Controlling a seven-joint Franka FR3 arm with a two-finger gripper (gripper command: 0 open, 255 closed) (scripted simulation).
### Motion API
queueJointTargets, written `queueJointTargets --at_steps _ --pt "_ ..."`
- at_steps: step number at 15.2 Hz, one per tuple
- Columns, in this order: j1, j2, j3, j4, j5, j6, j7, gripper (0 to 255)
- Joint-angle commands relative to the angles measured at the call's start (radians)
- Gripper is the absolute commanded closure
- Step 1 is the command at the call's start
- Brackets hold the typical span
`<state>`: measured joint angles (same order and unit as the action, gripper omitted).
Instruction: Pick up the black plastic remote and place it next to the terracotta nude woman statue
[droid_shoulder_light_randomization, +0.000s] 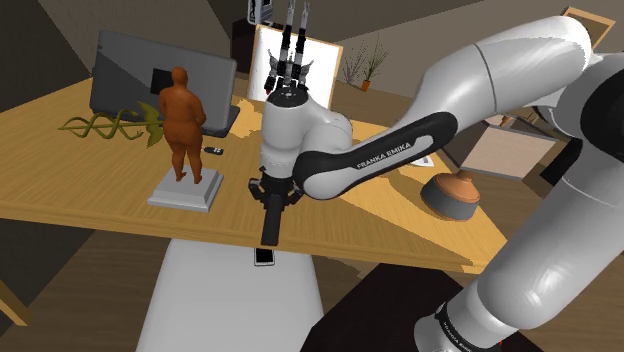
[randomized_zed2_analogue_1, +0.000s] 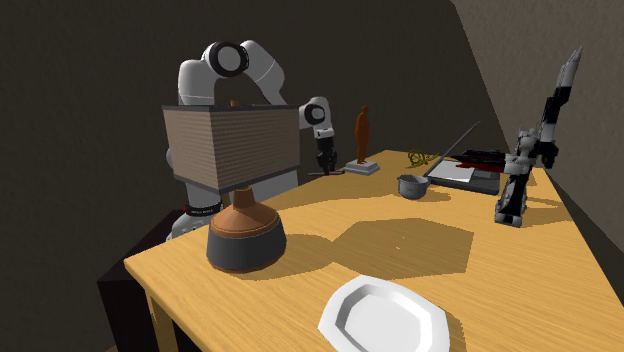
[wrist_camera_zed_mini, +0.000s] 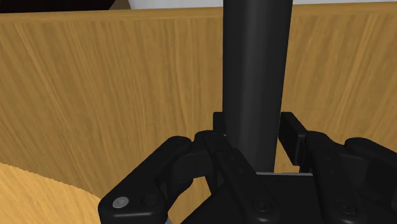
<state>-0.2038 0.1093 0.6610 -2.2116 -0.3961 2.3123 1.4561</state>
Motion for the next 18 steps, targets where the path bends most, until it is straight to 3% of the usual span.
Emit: queueJointTargets --at_steps 1,3,11,12,17,18 --pt "0.004 0.020 -0.004 -0.007 -0.025 0.019 0.021 255" --pt "0.008 0.042 -0.010 -0.013 -0.051 0.038 0.043 255" --pt "0.008 0.042 -0.011 -0.013 -0.051 0.038 0.043 255" --pt "0.008 0.042 -0.011 -0.013 -0.051 0.038 0.043 0" --pt "0.008 0.042 -0.011 -0.013 -0.051 0.038 0.043 0" --pt "0.005 0.014 0.000 -0.008 -0.018 0.014 0.021 0"
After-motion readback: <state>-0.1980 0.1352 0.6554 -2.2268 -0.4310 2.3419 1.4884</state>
